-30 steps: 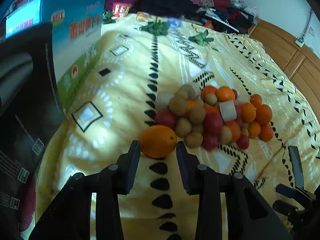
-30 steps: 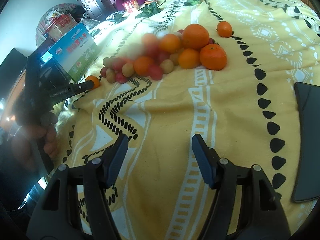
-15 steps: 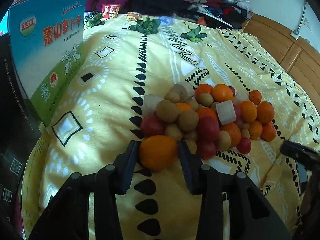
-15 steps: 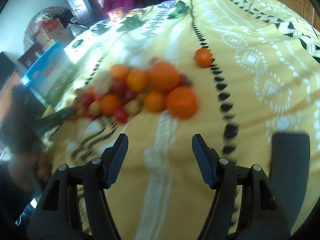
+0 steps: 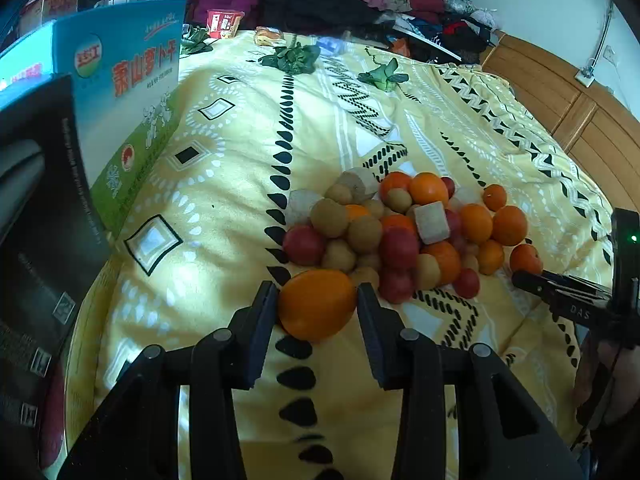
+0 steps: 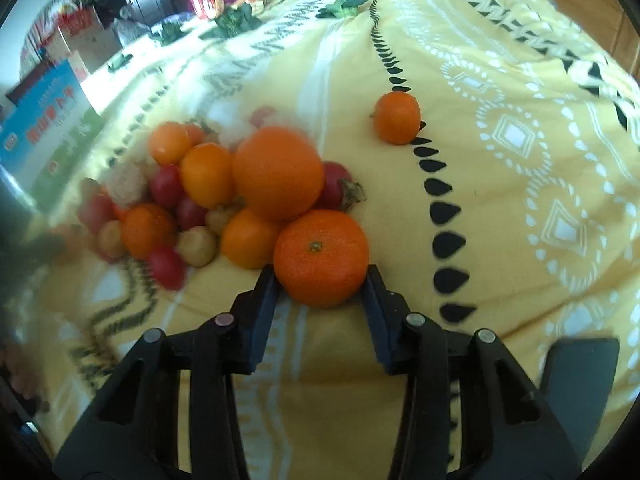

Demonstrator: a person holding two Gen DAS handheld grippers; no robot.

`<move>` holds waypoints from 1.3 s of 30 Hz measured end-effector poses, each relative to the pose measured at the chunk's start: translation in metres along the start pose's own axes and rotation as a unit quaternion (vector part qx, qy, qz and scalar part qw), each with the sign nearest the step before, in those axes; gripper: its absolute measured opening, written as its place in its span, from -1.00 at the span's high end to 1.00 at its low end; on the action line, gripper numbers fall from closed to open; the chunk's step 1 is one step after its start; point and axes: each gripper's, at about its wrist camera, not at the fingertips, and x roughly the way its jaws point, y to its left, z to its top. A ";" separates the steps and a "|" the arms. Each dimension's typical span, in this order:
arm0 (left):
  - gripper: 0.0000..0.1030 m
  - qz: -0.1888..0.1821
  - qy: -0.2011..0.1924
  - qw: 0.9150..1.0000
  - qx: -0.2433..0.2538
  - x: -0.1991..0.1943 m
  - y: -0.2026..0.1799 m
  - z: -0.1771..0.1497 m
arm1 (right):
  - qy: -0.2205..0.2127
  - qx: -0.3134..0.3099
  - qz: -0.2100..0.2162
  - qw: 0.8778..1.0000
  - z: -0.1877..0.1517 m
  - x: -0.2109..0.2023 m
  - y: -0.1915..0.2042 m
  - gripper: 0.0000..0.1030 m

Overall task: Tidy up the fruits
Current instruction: 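Grasp an orange with the left gripper while the right gripper grasps another orange, then lift both held oranges above the fruit pile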

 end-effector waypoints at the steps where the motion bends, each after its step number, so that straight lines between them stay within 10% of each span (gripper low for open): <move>1: 0.18 -0.001 -0.001 1.000 -0.001 -0.005 -0.001 -0.001 | -0.007 -0.005 0.000 1.000 -0.003 -0.007 0.005 0.17; 19: 0.18 -0.031 -0.098 0.995 0.004 -0.147 -0.018 0.014 | -0.086 -0.096 0.019 0.991 -0.006 -0.108 0.118 0.17; 39: 0.18 -0.012 -0.146 0.989 -0.028 -0.217 0.036 0.014 | -0.098 -0.159 0.060 0.980 0.006 -0.135 0.208 0.17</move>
